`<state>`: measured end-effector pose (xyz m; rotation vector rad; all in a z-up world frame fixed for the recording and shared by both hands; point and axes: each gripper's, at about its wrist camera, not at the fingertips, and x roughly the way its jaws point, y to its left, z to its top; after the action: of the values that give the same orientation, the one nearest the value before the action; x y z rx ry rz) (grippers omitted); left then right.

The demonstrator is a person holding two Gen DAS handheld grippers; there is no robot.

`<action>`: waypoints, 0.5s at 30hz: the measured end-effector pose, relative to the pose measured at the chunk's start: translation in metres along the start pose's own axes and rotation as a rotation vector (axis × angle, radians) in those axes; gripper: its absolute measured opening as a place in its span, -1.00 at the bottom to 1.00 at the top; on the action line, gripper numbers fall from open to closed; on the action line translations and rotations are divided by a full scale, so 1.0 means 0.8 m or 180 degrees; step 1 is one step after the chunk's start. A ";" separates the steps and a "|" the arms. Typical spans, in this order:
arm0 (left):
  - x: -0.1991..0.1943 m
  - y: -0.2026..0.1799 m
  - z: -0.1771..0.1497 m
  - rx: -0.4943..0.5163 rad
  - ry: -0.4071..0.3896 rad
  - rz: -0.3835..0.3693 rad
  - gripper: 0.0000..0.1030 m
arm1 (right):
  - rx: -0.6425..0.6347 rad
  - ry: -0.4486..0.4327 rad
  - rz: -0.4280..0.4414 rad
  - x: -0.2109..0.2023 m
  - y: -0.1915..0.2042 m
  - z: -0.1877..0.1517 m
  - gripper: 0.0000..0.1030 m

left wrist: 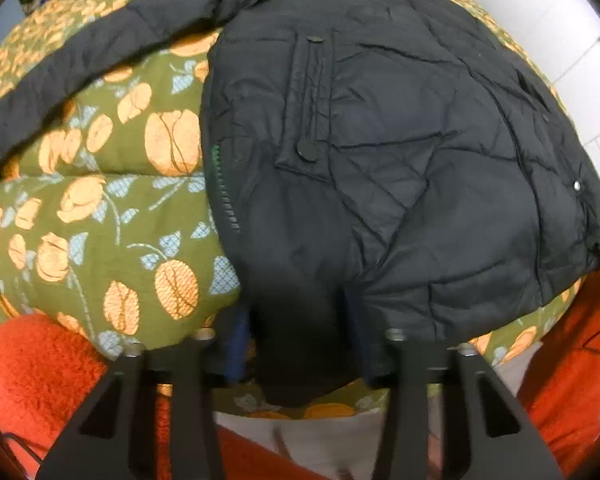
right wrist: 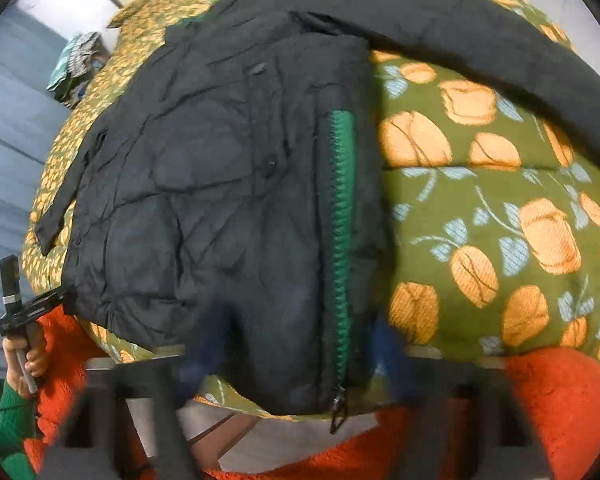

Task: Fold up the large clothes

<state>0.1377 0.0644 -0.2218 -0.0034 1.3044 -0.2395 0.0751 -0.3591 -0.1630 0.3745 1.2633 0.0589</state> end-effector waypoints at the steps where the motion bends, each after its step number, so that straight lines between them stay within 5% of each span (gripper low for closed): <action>1: -0.002 -0.002 0.001 0.0004 -0.0013 0.0015 -0.46 | -0.0020 -0.0006 -0.0015 -0.001 0.002 0.000 -0.38; 4: -0.005 -0.003 0.002 0.0034 -0.0032 0.0078 -0.62 | -0.0126 -0.0031 -0.0066 -0.003 0.017 -0.001 -0.58; 15: -0.012 -0.008 -0.018 0.0213 -0.0067 0.0302 -0.61 | -0.0207 -0.0050 -0.0233 -0.010 0.035 -0.019 -0.59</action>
<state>0.1204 0.0619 -0.2158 0.1123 1.2717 -0.2014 0.0630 -0.3313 -0.1507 0.2718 1.2555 0.0345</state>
